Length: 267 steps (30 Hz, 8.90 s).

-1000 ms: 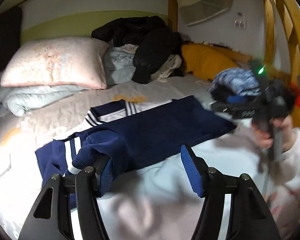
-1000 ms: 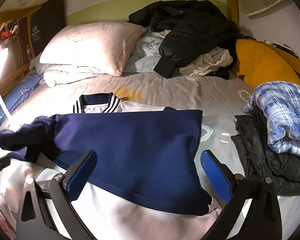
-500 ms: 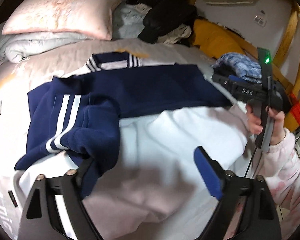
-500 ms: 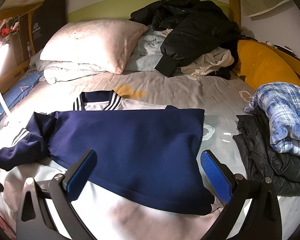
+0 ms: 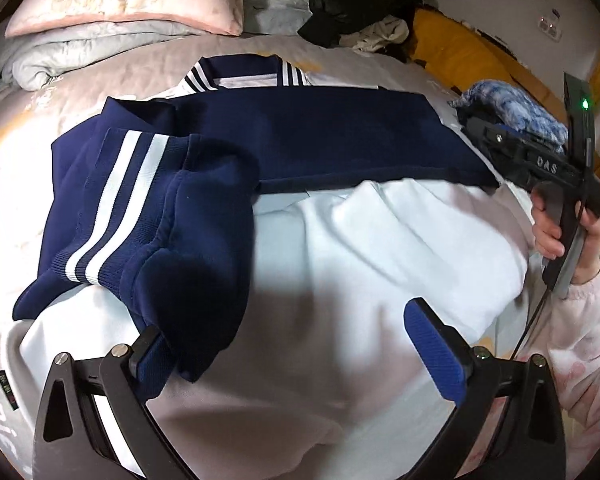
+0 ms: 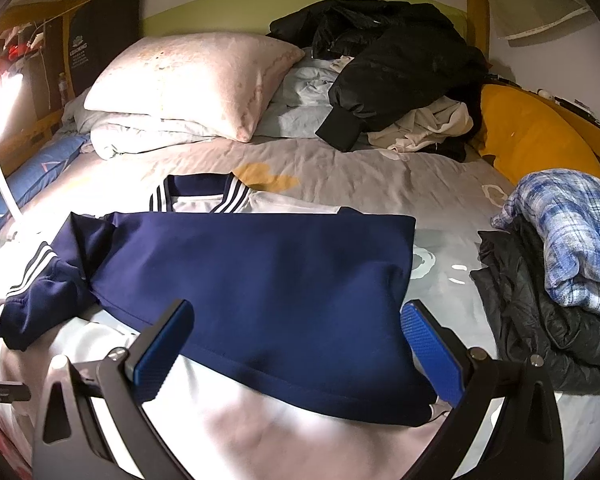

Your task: Fold large clothes

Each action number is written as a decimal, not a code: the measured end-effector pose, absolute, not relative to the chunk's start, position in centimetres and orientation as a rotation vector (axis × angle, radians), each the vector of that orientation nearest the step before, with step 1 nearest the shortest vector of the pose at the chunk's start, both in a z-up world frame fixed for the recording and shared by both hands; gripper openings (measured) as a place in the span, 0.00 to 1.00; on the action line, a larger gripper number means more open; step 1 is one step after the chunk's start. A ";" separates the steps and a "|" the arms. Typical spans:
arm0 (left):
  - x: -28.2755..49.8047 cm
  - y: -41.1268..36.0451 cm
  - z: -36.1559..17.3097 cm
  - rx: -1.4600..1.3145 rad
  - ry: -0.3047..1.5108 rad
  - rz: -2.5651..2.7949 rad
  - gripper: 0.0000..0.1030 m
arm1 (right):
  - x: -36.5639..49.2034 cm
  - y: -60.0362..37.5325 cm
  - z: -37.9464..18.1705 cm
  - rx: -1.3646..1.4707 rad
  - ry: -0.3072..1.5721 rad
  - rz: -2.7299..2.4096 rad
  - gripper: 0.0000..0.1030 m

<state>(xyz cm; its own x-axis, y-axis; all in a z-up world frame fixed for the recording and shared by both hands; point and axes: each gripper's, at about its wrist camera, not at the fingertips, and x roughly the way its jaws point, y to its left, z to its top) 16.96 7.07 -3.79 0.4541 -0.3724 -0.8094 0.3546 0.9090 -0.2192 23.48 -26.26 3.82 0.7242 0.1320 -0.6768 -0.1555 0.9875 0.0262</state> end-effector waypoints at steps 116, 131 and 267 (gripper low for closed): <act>18.6 11.1 -2.4 -0.117 0.651 -0.056 0.99 | 32.4 -27.7 2.8 -0.232 0.613 -0.151 0.09; 15.8 9.7 1.1 -0.027 0.539 -0.136 0.99 | 24.9 -27.9 6.9 -0.033 0.583 0.041 0.88; 30.0 12.8 -3.4 0.109 0.910 0.109 0.20 | 31.1 -24.7 2.0 -0.251 0.852 0.081 0.21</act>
